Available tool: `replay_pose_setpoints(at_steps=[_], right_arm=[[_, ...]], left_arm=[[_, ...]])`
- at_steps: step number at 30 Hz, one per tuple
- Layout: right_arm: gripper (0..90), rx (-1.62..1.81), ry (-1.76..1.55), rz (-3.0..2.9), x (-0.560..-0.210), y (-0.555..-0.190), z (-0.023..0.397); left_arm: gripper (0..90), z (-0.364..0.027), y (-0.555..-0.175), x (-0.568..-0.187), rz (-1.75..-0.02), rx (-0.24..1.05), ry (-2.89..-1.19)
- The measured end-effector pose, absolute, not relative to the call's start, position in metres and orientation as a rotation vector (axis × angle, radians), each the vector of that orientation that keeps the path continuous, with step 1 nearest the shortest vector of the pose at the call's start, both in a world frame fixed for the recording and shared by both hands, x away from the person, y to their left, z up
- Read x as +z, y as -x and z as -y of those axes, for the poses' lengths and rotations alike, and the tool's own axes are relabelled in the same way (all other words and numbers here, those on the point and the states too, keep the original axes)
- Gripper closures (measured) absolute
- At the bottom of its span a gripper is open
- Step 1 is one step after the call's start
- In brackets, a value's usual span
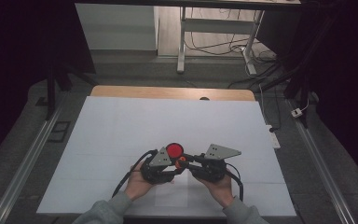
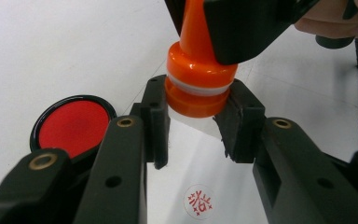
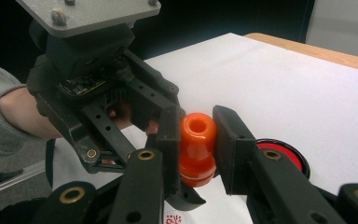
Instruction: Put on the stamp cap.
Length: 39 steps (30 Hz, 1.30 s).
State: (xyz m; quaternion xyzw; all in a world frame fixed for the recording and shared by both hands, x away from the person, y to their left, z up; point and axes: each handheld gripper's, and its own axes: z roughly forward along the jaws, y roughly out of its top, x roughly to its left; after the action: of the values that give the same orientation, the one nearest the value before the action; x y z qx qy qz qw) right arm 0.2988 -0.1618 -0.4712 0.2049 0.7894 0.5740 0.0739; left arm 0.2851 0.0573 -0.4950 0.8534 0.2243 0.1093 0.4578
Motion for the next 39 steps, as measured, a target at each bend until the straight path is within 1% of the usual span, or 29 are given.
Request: replay_pose_setpoints(at_steps=[23,39], right_arm=[[72.1,1.715,-0.614,-2.380,-0.4735,-0.2988,0.1605],[72.5,1.721,-0.623,-2.374,-0.4740,-0.2982,0.1608]], left_arm=[[64.9,-0.0573,-0.2841,-0.4936,-0.551,0.278,-2.101],[65.3,-0.0539,-0.2782,-0.4926,-0.539,0.369,-2.114]])
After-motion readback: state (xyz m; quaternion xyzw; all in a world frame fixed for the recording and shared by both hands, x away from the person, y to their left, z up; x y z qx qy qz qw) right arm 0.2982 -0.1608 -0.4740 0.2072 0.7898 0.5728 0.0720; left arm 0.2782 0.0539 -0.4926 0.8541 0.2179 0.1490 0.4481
